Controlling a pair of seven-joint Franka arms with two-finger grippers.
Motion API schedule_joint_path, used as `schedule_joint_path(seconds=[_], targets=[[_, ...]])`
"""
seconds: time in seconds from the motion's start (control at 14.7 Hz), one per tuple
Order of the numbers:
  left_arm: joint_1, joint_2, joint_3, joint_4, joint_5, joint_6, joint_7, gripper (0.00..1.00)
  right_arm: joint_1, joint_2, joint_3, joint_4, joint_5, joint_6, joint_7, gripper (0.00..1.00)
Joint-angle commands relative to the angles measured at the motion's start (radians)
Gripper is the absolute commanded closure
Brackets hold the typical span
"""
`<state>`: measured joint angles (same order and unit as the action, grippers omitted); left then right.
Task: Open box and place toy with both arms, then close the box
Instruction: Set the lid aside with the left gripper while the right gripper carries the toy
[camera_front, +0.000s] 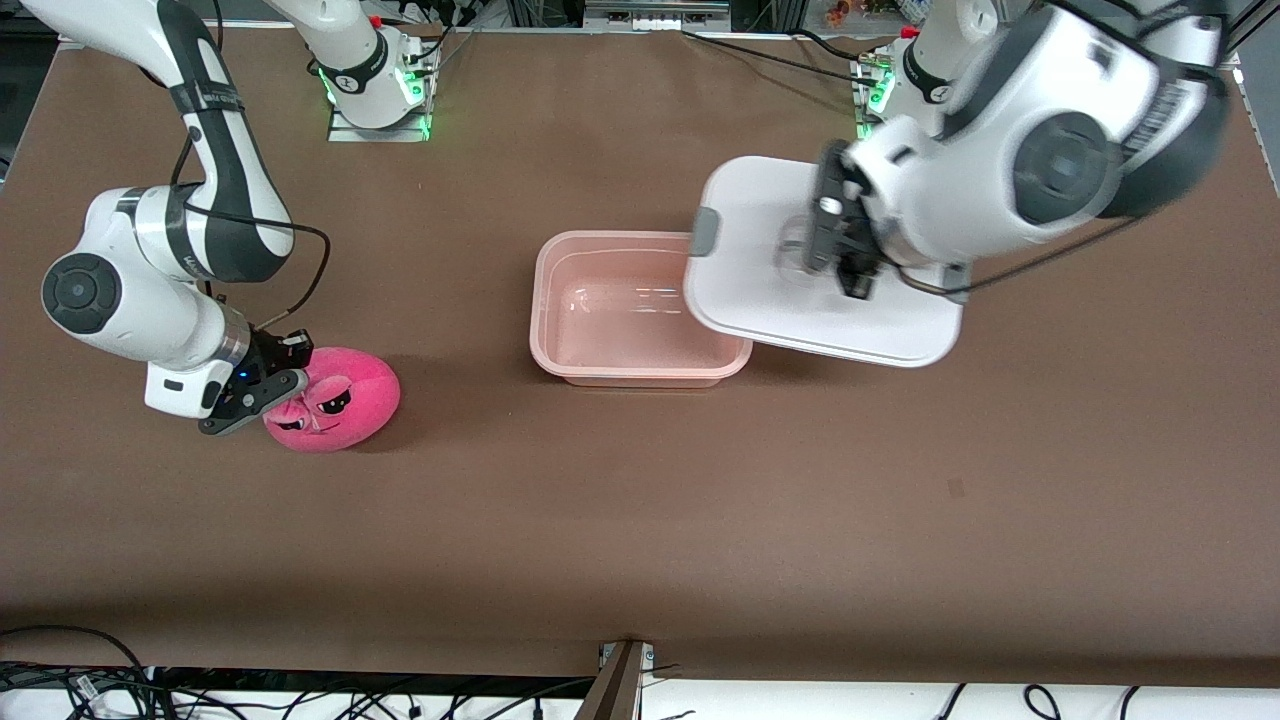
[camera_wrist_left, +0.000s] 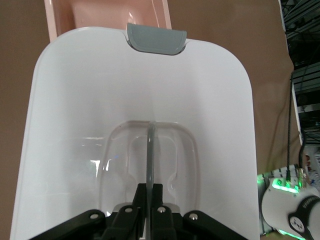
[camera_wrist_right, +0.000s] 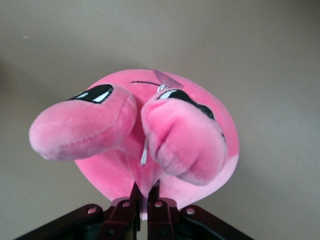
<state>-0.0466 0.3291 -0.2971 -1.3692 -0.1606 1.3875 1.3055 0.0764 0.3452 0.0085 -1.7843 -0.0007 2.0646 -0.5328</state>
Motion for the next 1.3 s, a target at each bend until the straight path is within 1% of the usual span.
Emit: schedule_joint_path(seconds=[0.0, 0.14, 0.2, 0.41, 0.55, 0.61, 0.68, 0.82, 0.95, 1.23], targets=[[0.186, -0.009, -0.011, 0.012, 0.057, -0.053, 0.073, 1.00, -0.003, -0.015, 0.054, 0.104, 0.008, -0.144, -0.065, 1.00], [0.255, 0.013, -0.013, 0.012, 0.180, -0.029, 0.162, 1.00, -0.003, -0.018, 0.123, 0.166, 0.008, -0.233, -0.104, 1.00], [0.289, 0.036, -0.011, 0.012, 0.209, 0.005, 0.207, 1.00, -0.003, -0.026, 0.161, 0.190, 0.007, -0.256, -0.107, 1.00], [0.326, 0.077, -0.010, 0.010, 0.277, 0.082, 0.291, 1.00, -0.001, -0.026, 0.258, 0.269, 0.001, -0.335, -0.153, 1.00], [0.340, 0.100, -0.010, 0.010, 0.283, 0.105, 0.297, 1.00, 0.002, -0.026, 0.329, 0.311, -0.005, -0.383, -0.161, 1.00], [0.355, 0.105, -0.008, 0.005, 0.285, 0.138, 0.299, 1.00, 0.017, -0.026, 0.350, 0.328, -0.013, -0.400, -0.161, 1.00], [0.381, 0.111, -0.008, -0.001, 0.285, 0.163, 0.310, 1.00, 0.044, -0.026, 0.360, 0.333, -0.022, -0.406, -0.161, 1.00], [0.380, 0.113, -0.010, 0.005, 0.285, 0.169, 0.327, 1.00, 0.129, -0.026, 0.358, 0.335, -0.053, -0.408, -0.161, 1.00], [0.378, 0.113, -0.010, 0.005, 0.285, 0.173, 0.328, 1.00, 0.199, -0.012, 0.358, 0.335, -0.109, -0.406, -0.158, 1.00], [0.375, 0.110, -0.019, 0.009, 0.283, 0.171, 0.327, 1.00, 0.279, 0.047, 0.357, 0.336, -0.188, -0.397, -0.153, 1.00]])
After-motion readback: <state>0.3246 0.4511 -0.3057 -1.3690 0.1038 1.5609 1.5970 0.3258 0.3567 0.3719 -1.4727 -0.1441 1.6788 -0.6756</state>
